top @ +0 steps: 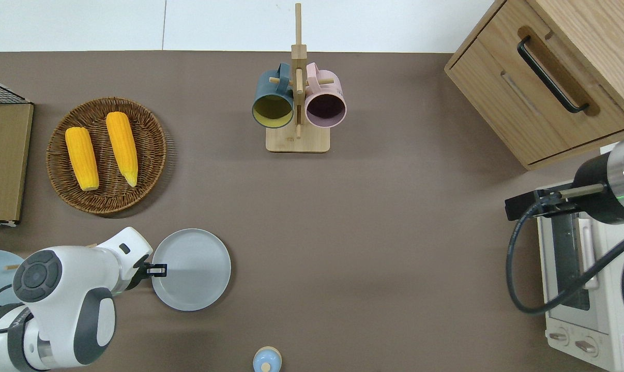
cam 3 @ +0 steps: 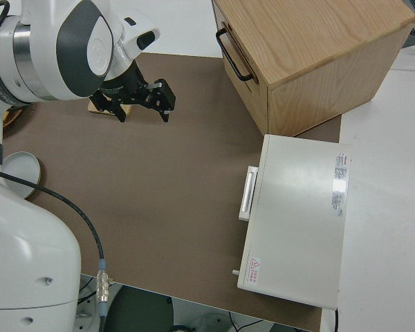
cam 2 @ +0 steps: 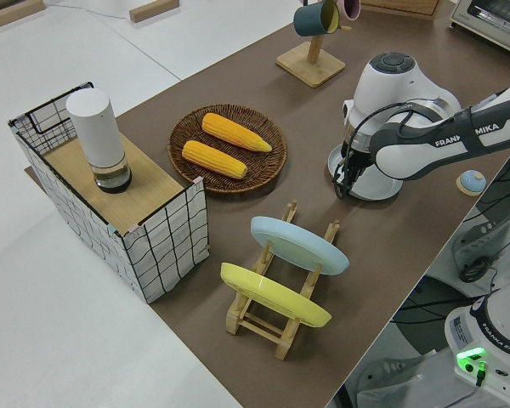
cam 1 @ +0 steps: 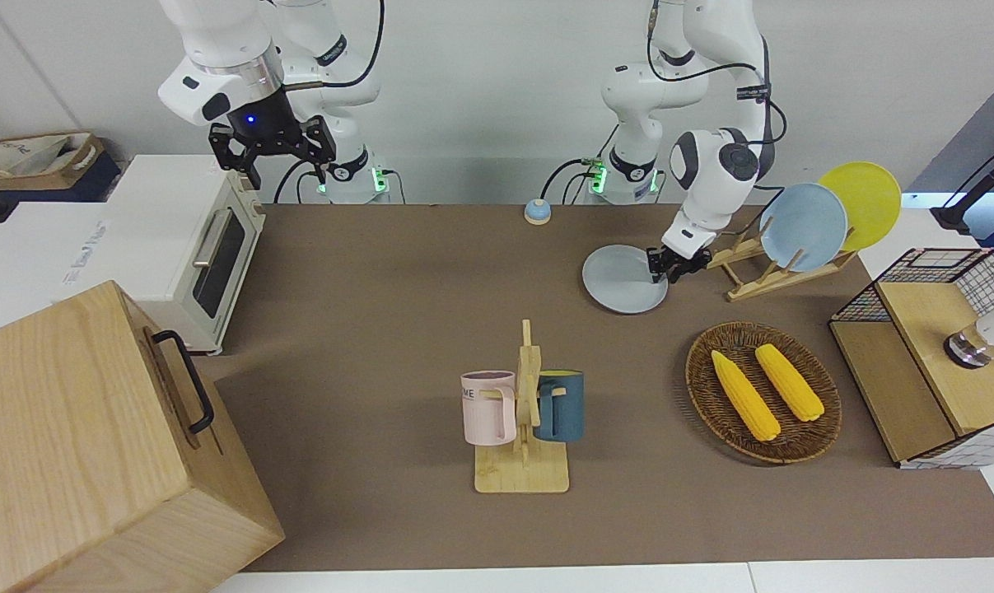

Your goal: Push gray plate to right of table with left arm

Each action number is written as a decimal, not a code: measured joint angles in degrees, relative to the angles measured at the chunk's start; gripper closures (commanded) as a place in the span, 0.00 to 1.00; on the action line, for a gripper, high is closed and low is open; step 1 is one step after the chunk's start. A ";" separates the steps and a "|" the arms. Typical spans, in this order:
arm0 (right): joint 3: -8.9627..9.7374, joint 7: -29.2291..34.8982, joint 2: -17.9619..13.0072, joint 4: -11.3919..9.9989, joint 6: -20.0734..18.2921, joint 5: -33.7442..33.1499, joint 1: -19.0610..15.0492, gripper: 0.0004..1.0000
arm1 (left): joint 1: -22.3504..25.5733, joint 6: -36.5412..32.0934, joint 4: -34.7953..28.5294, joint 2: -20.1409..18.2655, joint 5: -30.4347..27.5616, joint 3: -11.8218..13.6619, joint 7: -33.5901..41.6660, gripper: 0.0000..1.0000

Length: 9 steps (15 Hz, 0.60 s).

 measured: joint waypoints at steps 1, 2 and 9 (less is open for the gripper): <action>0.00 0.00 0.00 0.00 0.00 0.00 0.00 0.02 | 0.00 0.02 -0.03 -0.08 -0.01 -0.01 0.00 1.00; 0.00 0.00 0.00 0.00 0.00 0.00 0.00 0.02 | 0.00 0.04 -0.04 -0.06 -0.02 -0.01 0.00 1.00; 0.00 0.00 0.00 0.00 0.00 0.00 0.00 0.02 | -0.40 0.06 -0.02 -0.08 -0.94 -0.06 -0.67 1.00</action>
